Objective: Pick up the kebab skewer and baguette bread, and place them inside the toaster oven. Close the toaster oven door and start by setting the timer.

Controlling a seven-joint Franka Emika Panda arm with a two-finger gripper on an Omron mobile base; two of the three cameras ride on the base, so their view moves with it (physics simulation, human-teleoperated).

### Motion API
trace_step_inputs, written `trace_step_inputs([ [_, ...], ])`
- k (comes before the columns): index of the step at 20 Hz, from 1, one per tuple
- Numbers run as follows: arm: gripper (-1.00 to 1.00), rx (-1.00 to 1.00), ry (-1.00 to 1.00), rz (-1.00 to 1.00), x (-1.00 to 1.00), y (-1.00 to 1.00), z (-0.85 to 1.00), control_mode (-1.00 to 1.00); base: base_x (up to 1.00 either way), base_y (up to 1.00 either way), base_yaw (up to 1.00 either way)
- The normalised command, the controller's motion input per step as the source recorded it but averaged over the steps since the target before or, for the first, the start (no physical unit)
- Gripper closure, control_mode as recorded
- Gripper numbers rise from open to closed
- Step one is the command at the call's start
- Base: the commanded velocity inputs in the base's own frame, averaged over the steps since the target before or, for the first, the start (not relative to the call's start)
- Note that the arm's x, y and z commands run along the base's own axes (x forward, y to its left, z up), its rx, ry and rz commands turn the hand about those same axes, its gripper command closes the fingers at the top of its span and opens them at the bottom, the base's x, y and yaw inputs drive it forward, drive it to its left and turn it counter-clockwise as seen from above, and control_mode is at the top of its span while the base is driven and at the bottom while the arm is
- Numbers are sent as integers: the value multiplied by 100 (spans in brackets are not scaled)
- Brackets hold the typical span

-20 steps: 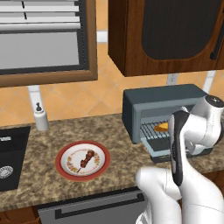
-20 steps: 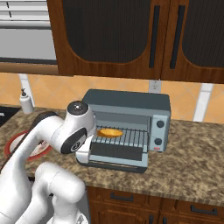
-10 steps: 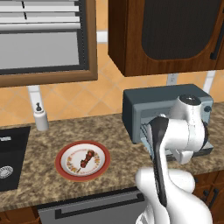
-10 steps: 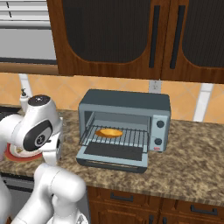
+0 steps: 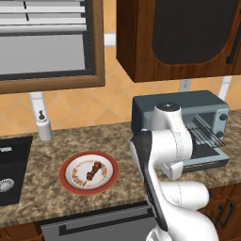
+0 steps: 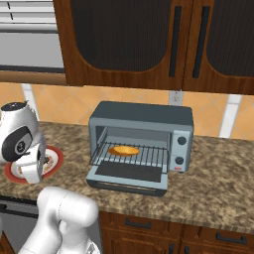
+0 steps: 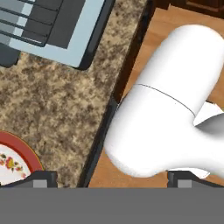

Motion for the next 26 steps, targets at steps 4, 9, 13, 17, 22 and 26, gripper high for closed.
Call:
trace_step_inputs([
  [4,-100,0,4,15,13,39,0,-100,0,0,0],
  [9,-100,4,0,22,25,20,-6,-100,0,0,0],
  [13,-100,8,0,32,34,34,-15,-100,0,0,0],
  [17,-100,3,0,37,32,40,-14,-100,0,0,0],
  [22,-100,0,0,18,32,47,-22,-100,0,0,0],
  [26,-100,0,0,0,41,29,-18,-100,0,0,0],
])
